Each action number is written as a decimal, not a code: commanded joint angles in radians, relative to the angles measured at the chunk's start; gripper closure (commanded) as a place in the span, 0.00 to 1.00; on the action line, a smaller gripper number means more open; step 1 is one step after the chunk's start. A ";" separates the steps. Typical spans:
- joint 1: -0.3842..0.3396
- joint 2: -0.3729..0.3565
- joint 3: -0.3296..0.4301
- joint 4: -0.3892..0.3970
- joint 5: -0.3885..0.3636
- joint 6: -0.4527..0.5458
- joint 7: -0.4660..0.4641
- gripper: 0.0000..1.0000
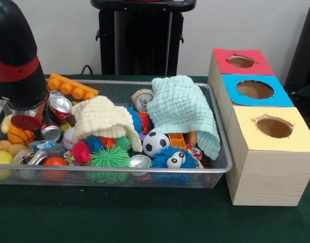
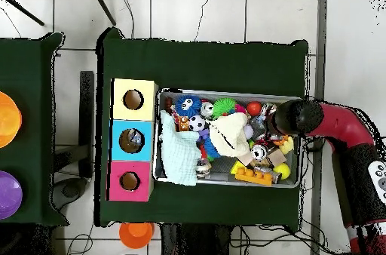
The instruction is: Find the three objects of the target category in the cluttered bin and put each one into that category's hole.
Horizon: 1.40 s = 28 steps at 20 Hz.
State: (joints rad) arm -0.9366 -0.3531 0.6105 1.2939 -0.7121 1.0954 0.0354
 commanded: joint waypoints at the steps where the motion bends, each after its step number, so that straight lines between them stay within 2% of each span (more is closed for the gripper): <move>1: 0.015 -0.033 0.018 0.001 -0.051 -0.008 -0.160 0.00; 7: 0.009 -0.116 0.016 0.060 -0.028 0.037 -0.156 0.00; 13: 0.007 -0.138 0.032 0.092 -0.001 0.032 -0.136 0.00; 18: 0.007 -0.132 0.031 0.092 0.000 0.027 -0.135 0.00; 28: 0.014 -0.059 0.069 0.047 0.004 -0.063 -0.119 0.00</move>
State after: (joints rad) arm -0.9365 -0.4768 0.6176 1.3116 -0.7109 1.0951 0.0354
